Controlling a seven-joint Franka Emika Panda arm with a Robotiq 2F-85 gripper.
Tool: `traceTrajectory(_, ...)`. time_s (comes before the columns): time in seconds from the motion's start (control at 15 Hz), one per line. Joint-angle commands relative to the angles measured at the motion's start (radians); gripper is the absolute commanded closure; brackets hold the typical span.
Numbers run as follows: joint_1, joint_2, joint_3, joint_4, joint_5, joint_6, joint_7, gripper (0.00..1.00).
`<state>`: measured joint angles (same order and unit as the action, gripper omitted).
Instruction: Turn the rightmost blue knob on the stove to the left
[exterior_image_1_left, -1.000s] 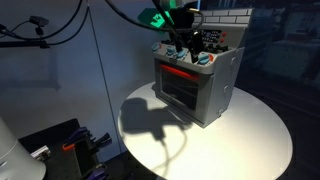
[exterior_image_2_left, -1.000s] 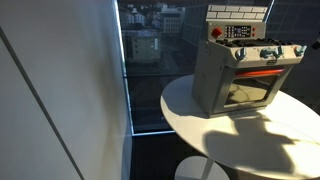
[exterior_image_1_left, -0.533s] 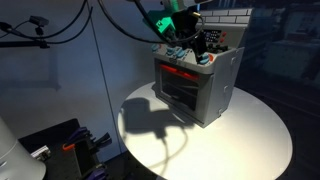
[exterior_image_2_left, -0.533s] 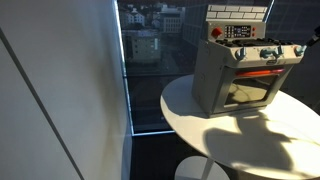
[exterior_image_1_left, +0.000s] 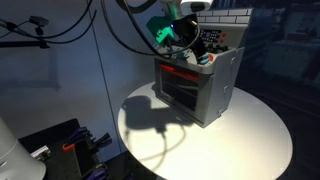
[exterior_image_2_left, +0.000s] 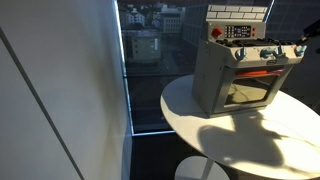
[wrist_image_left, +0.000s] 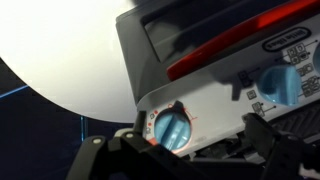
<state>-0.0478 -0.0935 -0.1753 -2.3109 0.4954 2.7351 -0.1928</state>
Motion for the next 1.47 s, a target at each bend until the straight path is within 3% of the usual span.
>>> traceTrajectory(0.0, 0.017, 0.016, 0.002, 0.004, 0.069, 0.058, -0.019, 0.00)
traceTrajectory(0.67, 0.046, 0.030, -0.004, 0.007, 0.240, 0.157, -0.081, 0.00)
traceTrajectory(1.4, 0.046, 0.046, -0.002, 0.022, 0.400, 0.163, -0.196, 0.00)
